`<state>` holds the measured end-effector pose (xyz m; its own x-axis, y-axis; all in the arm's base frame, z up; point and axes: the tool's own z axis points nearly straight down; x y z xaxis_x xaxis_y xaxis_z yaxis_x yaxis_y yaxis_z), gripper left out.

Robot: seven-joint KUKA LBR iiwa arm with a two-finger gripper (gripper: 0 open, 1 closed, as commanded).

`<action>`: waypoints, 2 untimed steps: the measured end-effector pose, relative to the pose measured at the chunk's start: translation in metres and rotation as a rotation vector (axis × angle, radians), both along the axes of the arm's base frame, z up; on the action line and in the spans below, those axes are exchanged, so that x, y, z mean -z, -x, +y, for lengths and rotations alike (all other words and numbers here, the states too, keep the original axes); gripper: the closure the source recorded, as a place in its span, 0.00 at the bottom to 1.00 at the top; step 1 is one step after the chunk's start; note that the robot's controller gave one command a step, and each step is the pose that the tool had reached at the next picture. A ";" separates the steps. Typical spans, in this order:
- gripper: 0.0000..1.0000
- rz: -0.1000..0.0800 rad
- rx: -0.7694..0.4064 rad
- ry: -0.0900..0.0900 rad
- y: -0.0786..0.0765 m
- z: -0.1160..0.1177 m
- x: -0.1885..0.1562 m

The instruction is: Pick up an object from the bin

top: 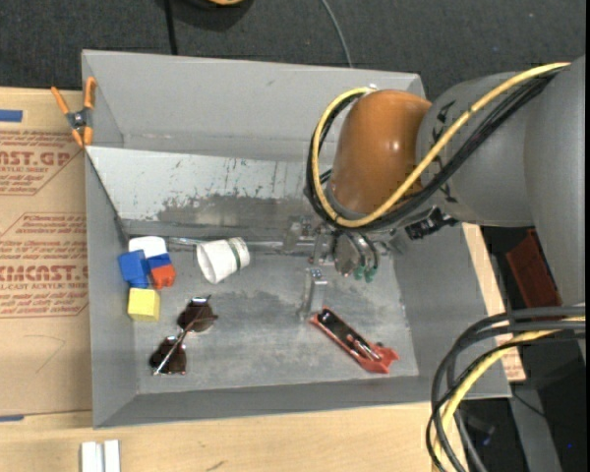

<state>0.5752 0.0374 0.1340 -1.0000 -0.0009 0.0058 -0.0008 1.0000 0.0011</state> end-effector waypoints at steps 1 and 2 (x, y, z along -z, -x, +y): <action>0.00 -0.007 0.001 0.000 -0.001 0.000 -0.005; 0.00 -0.004 0.042 -0.002 0.021 -0.019 -0.014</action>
Offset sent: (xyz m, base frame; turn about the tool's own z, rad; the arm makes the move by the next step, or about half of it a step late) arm -0.0570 -0.0608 0.0335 0.1241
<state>0.5545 0.0180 0.1485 -0.9991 0.0413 0.0023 0.0413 0.9991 0.0034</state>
